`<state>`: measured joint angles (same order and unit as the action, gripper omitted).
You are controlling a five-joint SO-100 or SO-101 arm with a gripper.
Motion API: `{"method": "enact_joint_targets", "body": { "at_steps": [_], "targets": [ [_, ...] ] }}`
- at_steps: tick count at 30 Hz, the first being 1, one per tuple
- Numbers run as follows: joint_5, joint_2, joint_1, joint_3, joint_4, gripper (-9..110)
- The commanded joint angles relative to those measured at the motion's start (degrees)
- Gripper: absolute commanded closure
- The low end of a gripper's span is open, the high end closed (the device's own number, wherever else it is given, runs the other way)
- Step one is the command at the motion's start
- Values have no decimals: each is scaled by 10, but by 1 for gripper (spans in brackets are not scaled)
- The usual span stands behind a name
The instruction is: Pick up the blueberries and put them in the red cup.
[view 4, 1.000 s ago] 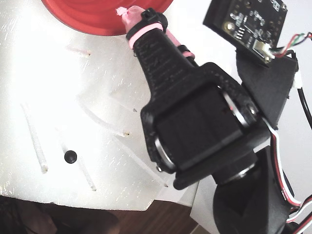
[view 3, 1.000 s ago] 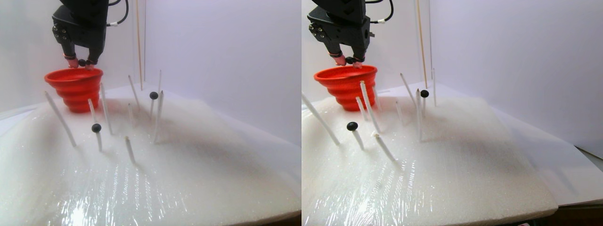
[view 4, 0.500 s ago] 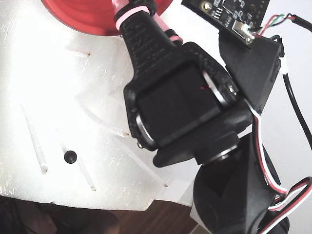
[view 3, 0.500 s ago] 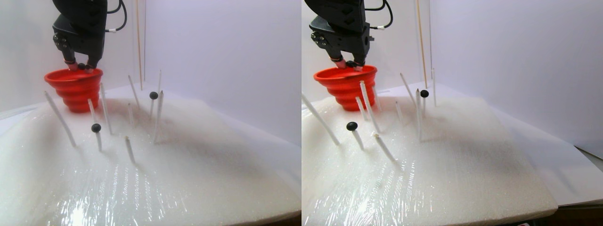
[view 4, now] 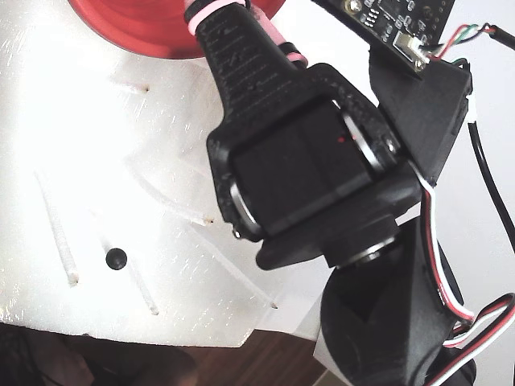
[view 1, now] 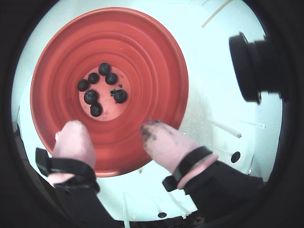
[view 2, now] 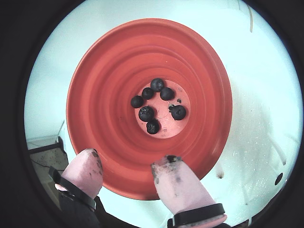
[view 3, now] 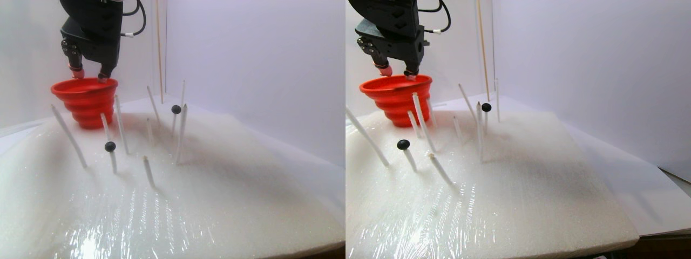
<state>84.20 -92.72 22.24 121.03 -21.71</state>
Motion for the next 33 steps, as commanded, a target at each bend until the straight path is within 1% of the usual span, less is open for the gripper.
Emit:
{"method": "enact_joint_targets", "body": {
  "at_steps": [1,17,27,33],
  "targets": [
    [7,-67,4,-1,-1,81],
    [18,-178,-20,45,69,82],
    [28,-207,-47,70,97,83],
    [31,-235,-62,70,141,83]
  ]
}}
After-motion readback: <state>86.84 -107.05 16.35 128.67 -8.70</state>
